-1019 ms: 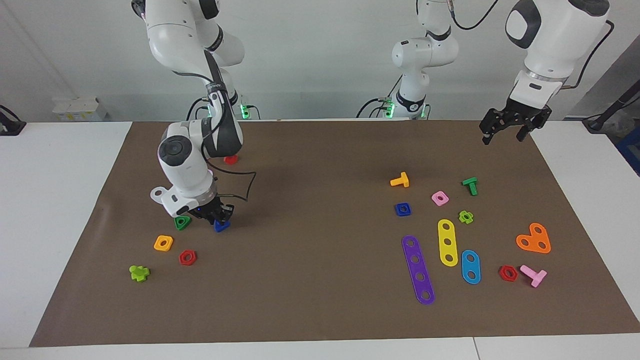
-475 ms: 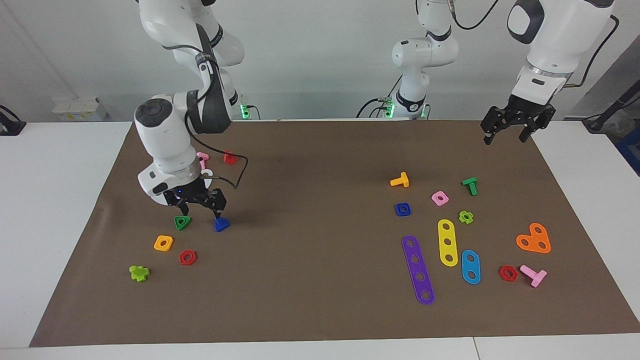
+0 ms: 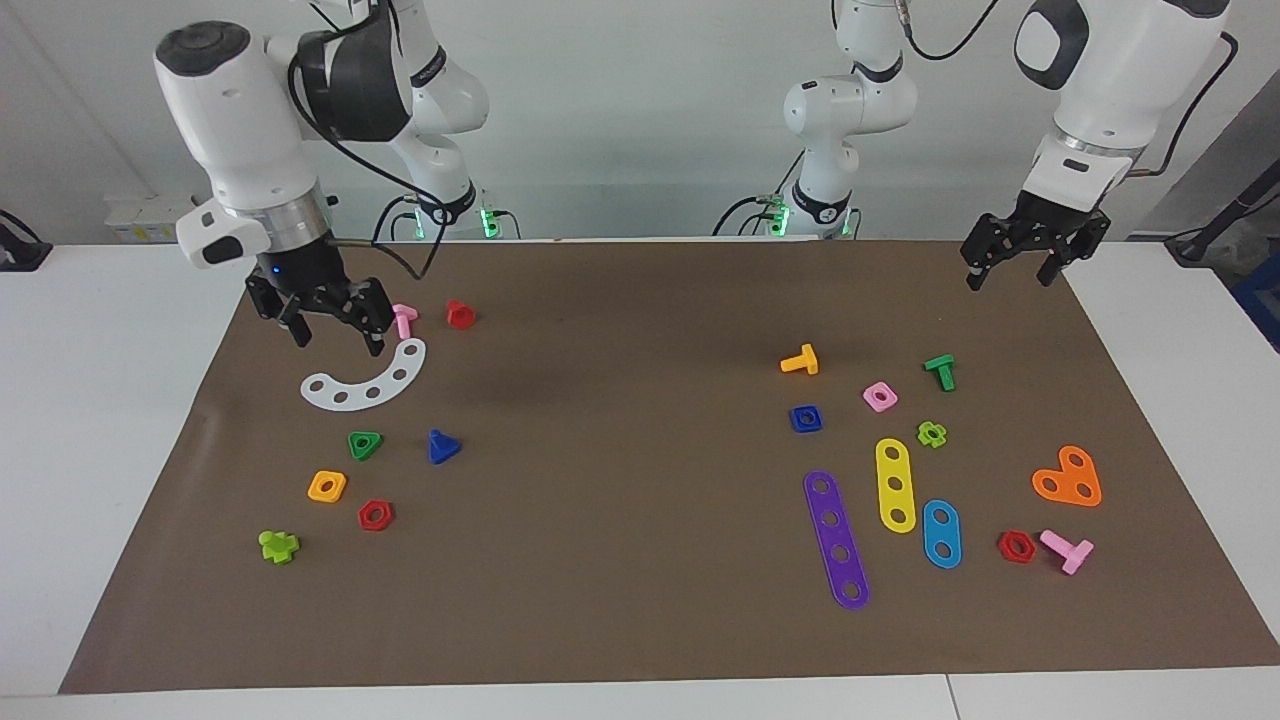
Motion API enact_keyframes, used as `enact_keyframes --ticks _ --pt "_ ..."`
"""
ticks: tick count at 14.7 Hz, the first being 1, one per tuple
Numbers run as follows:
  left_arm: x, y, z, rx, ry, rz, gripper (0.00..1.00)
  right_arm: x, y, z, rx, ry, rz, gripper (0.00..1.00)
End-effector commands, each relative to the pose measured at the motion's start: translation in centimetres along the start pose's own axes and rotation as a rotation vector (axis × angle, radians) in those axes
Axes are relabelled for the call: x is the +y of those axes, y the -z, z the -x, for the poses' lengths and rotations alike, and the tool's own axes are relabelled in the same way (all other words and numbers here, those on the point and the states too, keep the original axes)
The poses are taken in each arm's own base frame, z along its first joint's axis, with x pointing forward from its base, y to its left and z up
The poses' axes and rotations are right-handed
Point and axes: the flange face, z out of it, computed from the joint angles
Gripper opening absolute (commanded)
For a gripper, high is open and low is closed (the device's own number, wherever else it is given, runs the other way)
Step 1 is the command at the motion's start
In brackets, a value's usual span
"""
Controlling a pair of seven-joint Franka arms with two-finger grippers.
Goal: Unscrew and place screws in storage area
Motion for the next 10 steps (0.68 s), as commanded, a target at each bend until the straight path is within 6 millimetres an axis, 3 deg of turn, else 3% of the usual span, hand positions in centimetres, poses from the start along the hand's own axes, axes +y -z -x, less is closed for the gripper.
enact_keyframes --ticks 1,5,10 --pt "0.1 1.5 -0.8 -0.011 -0.006 0.027 1.0 1.1 3.0 -0.3 -0.044 0.019 -0.006 1.0" --pt "-0.3 3.2 -2.8 -0.031 -0.006 0.028 1.0 1.7 5.3 1.7 -0.094 0.071 0.006 1.0" --pt "-0.6 2.8 -6.1 -0.075 -0.006 0.035 1.0 1.1 4.9 2.7 -0.129 0.084 0.013 1.0"
